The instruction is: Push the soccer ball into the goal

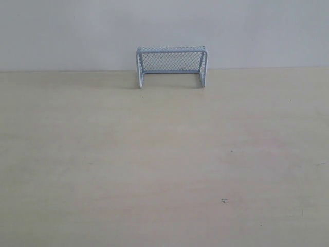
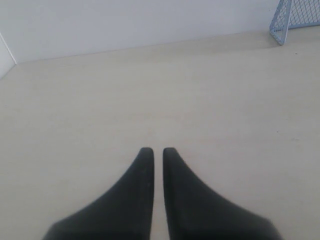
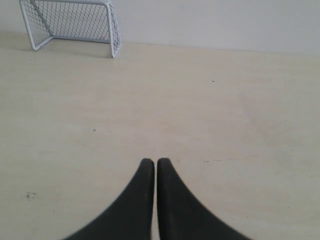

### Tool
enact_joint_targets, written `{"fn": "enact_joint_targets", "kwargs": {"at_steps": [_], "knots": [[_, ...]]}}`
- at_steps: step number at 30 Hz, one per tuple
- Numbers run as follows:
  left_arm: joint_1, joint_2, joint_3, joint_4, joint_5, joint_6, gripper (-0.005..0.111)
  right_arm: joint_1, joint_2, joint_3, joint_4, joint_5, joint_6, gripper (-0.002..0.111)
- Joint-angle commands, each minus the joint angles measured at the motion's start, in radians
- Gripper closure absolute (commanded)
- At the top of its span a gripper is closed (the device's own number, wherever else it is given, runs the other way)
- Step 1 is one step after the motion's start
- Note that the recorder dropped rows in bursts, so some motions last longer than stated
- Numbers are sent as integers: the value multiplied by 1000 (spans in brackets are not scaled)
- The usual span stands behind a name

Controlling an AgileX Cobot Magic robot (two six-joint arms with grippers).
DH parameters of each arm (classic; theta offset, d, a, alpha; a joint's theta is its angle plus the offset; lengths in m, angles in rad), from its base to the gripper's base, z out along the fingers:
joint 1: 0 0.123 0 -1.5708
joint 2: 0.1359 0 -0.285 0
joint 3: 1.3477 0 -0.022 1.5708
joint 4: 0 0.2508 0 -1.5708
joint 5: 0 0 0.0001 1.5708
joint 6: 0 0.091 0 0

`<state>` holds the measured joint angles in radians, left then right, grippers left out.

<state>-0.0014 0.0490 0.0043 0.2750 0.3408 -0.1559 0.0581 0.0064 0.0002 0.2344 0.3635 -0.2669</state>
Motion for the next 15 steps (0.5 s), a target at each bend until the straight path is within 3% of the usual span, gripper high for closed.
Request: {"fn": "enact_joint_targets", "kwargs": {"at_steps": [1, 15], "knots": [[-8, 6, -4, 0, -3, -9, 100, -8, -6, 0, -9, 3, 11, 108], [-8, 6, -4, 0, -3, -9, 100, -8, -6, 0, -143, -5, 145, 108]]}}
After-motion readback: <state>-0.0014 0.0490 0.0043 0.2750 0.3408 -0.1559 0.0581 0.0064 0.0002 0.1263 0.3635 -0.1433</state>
